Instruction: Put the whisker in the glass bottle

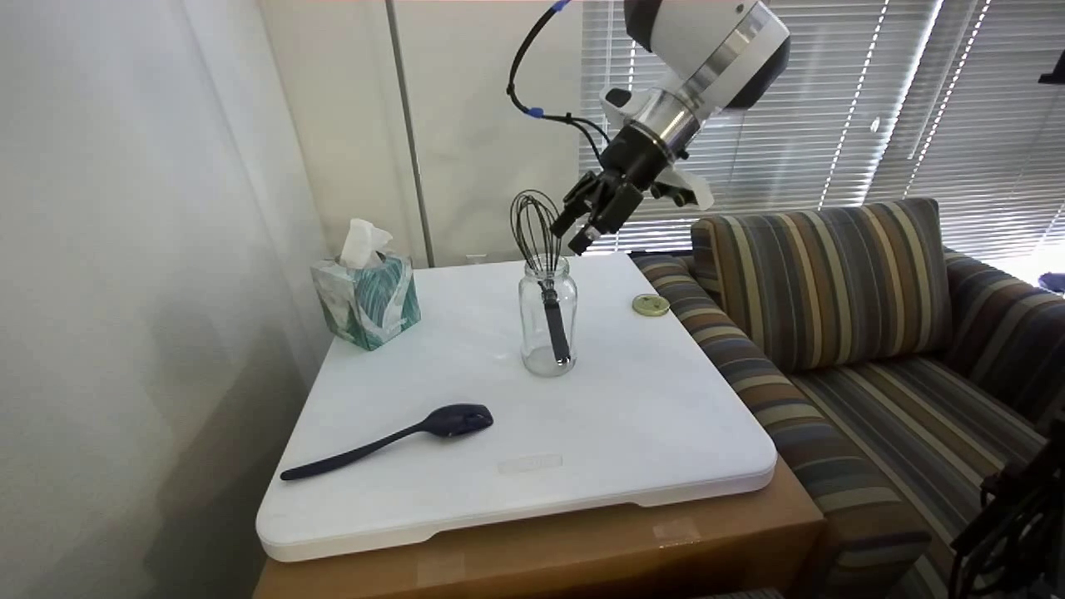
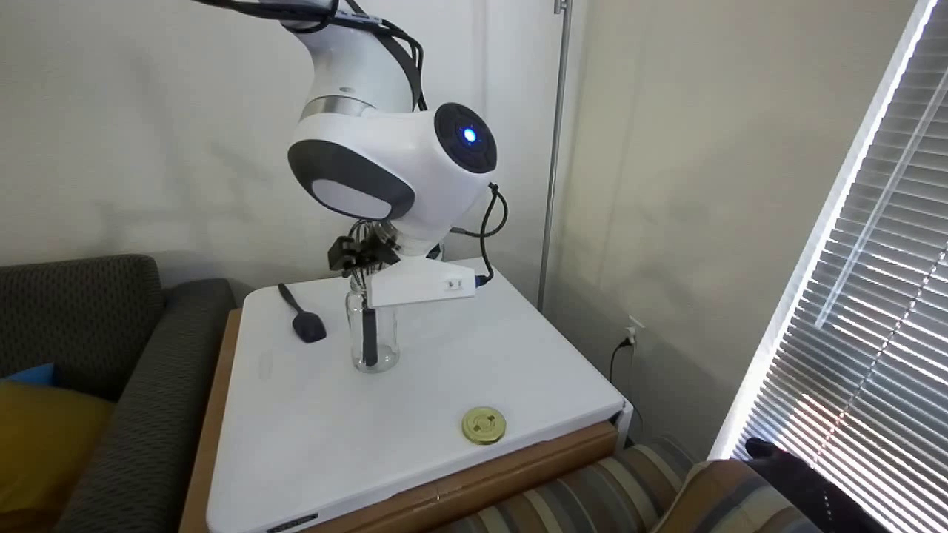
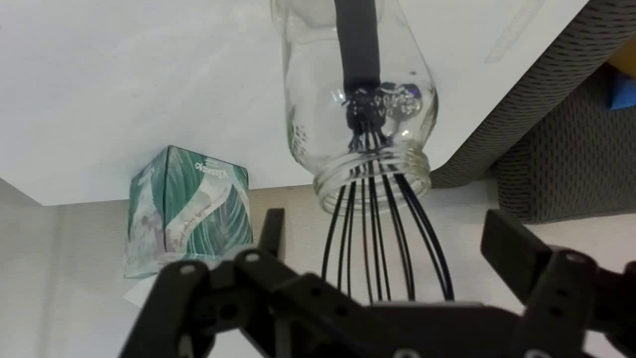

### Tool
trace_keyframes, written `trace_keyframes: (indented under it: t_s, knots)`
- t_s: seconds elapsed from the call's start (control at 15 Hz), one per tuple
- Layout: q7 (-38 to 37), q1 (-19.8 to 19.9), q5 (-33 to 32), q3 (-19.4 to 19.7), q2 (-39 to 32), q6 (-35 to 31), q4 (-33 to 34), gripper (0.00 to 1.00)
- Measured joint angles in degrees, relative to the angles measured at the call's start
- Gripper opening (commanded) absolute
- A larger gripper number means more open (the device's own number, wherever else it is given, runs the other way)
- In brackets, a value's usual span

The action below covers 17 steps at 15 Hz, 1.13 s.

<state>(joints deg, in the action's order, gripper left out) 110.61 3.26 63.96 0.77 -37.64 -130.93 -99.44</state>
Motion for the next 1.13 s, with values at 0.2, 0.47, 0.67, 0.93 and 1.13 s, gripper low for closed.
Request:
trace_keyframes:
  t_s: [0.2, 0.47, 0.67, 0.93, 1.13]
  knots:
    - [-5.45, -1.54, -3.77, 0.04, 0.63, -6.54, -1.09, 1.0]
    - [-22.8, -5.58, -20.56, 1.31, 5.76, -13.36, -5.64, 1.0]
    - [-39.02, -13.25, -34.75, 8.82, 11.5, -9.8, -8.84, 1.0]
    - [-59.48, -16.24, -55.19, 11.42, 17.82, 4.15, -8.46, 1.0]
    - [-61.22, -12.45, -56.81, 6.68, 19.06, 4.86, -8.37, 1.0]
